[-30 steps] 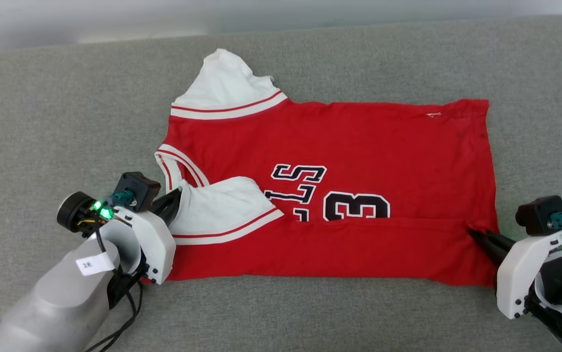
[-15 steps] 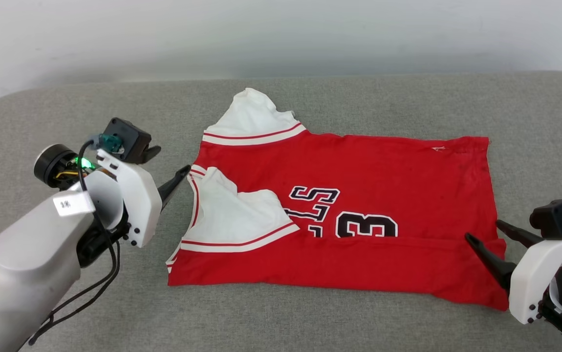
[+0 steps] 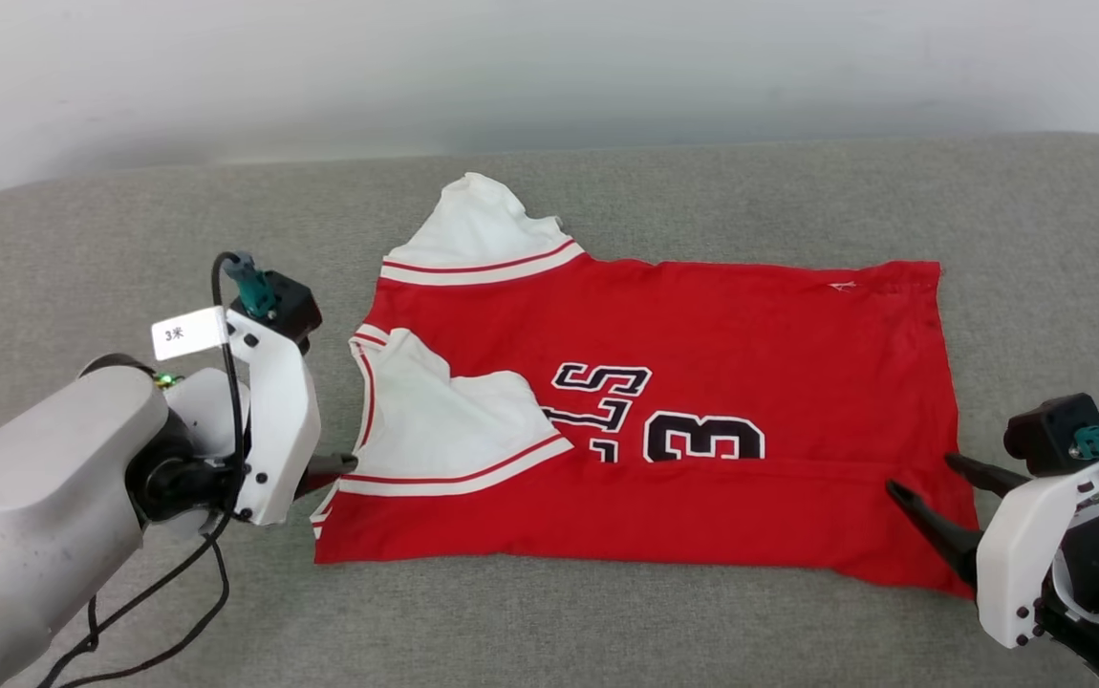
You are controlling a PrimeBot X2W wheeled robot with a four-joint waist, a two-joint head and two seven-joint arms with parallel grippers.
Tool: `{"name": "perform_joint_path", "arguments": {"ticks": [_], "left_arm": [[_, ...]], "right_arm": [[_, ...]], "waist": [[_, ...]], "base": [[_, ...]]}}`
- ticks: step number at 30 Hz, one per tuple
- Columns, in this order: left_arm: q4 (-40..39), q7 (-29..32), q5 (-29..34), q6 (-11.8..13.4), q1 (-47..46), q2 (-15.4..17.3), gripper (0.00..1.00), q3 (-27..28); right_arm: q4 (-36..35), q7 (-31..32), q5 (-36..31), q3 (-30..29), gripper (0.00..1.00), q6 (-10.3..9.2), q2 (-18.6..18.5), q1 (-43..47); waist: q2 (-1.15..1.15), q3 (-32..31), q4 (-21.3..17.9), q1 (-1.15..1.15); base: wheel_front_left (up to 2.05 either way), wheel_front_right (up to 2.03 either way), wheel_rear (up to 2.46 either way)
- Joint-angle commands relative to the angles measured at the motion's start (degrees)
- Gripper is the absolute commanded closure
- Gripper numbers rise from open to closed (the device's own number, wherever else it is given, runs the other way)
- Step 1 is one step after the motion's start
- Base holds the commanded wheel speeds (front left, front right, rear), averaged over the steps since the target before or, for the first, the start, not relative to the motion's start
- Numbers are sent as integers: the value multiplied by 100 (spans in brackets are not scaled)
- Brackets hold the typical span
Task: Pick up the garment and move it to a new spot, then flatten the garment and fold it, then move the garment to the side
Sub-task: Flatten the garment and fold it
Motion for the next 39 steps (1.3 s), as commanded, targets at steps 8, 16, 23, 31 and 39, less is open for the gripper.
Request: {"name": "perform_joint_path", "arguments": {"ticks": [8,16,23,31,39], "left_arm": [[577,611,-150,0,292,-254,0,-225],[693,911,-51,-5,821,-480,60,-424],[253,523,248,-5,587,-267,100,-409],[-318,161,414,-4,399,31,100,-410],[-543,38,493,-1,236,61,100,-413]], "right_arm": [[-2,183,120,208,0,-2,36,-251],[96,113,198,305,0,-2,-7,-478],[31,329,147,229,0,-2,-316,-917],[-107,1987,583,652,0,-3,-875,-1667],[157,3550,1247,917,0,-2,-970,-1764]], "waist": [[0,261,-300,0],[0,300,-418,0],[0,115,-374,0],[0,5,-278,0],[0,141,-144,0]], "base": [[0,0,0],[0,0,0],[0,0,0],[0,0,0],[0,0,0]]}}
